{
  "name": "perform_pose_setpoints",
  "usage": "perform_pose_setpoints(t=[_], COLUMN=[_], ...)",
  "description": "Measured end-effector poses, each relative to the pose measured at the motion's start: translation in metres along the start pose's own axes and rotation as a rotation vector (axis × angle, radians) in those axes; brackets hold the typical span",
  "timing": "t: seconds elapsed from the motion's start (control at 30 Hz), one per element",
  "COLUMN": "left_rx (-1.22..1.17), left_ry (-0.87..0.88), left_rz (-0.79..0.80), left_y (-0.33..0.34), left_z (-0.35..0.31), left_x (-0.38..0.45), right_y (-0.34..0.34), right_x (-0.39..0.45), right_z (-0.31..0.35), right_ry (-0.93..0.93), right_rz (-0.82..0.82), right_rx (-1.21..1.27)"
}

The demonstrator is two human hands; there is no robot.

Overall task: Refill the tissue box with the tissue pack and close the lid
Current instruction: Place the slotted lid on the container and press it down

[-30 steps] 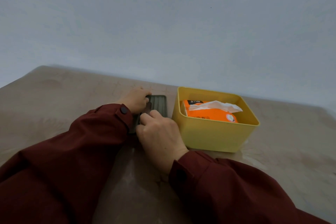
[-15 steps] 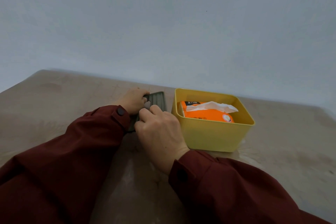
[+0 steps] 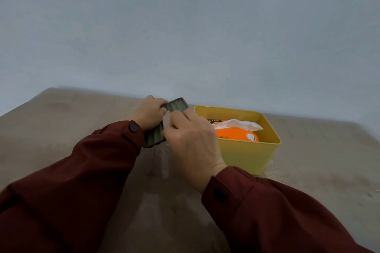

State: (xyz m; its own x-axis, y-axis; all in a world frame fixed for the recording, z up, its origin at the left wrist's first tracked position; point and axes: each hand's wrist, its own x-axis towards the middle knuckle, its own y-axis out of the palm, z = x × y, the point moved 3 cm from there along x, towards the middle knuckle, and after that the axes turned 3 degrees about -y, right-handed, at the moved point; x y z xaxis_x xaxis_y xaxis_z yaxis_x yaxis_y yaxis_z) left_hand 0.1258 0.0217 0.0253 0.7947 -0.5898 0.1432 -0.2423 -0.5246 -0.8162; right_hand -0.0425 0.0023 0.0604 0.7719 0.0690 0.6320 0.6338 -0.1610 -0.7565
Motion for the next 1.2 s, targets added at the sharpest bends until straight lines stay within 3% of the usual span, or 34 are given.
perform_pose_setpoints(t=[0.1, 0.5, 1.2], left_rx=[-0.007, 0.041, -0.025], left_ry=[-0.002, 0.014, 0.145], left_rz=[-0.023, -0.117, -0.241], left_y=[-0.003, -0.017, -0.026], left_z=[-0.003, -0.014, -0.052], left_x=[-0.001, -0.003, -0.021], right_y=[-0.006, -0.023, -0.041], right_x=[0.000, -0.007, -0.036], right_z=[-0.010, -0.042, -0.113], right_ry=[0.020, 0.094, 0.230], right_rz=[-0.064, -0.041, -0.237], right_rx=[0.043, 0.060, 0.171])
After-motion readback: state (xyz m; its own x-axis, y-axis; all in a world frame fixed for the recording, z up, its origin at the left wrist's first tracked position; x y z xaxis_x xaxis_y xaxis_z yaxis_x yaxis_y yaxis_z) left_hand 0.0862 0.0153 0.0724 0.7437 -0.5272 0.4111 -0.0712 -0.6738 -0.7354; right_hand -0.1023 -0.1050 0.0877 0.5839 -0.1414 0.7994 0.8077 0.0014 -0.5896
